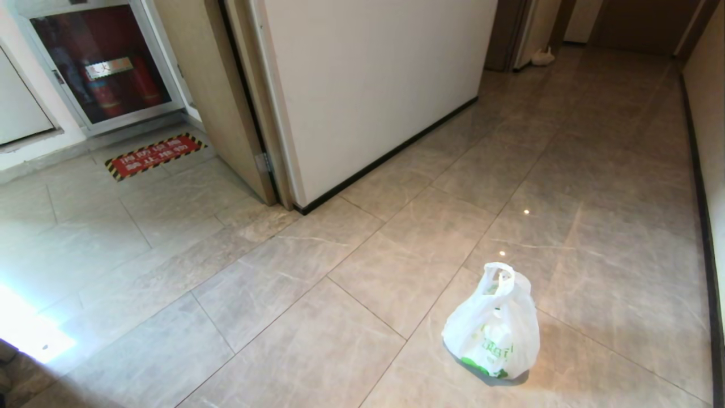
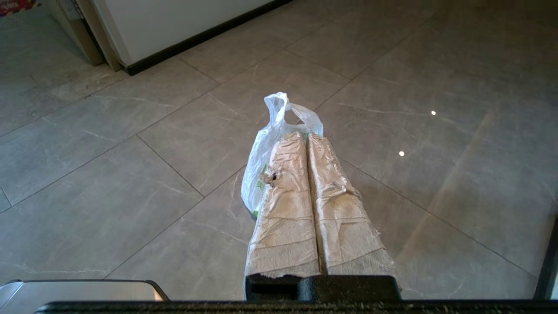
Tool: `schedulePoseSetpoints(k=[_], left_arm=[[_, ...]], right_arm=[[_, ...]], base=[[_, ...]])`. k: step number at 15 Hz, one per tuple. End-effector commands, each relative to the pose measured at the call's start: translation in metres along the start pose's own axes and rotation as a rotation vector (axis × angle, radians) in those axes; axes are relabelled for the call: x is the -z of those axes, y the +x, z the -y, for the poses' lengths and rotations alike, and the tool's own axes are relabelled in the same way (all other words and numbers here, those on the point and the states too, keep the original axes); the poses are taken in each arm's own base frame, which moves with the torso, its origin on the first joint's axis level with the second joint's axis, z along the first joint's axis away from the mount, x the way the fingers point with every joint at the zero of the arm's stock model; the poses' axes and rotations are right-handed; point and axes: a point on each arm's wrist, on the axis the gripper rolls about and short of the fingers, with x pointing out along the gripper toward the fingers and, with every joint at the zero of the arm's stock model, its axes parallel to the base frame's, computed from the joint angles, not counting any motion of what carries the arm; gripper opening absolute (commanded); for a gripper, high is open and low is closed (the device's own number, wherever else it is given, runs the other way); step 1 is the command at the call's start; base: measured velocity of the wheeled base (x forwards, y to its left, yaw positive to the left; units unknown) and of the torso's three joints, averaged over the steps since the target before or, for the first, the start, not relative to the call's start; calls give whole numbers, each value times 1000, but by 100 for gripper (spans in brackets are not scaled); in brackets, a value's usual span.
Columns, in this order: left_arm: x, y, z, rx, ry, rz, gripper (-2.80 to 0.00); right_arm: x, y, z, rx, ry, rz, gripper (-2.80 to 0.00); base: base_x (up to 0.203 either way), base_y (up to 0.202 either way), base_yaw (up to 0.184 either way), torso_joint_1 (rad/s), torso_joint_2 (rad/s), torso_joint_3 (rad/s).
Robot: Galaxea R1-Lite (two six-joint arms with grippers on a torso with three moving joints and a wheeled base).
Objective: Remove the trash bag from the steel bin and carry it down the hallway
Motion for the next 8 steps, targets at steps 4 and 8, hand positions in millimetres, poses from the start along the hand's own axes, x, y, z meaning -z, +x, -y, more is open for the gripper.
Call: schedulePoseSetpoints(k=[4, 8], left_arm=[[0, 0, 0, -1, 0, 0, -280], [0, 0, 0, -1, 0, 0, -280]], right_arm=[[0, 0, 0, 0, 2, -1, -280], [0, 0, 0, 0, -1, 0, -280]], base=[[0, 0, 0, 3, 3, 204], [0, 0, 0, 3, 4, 201]])
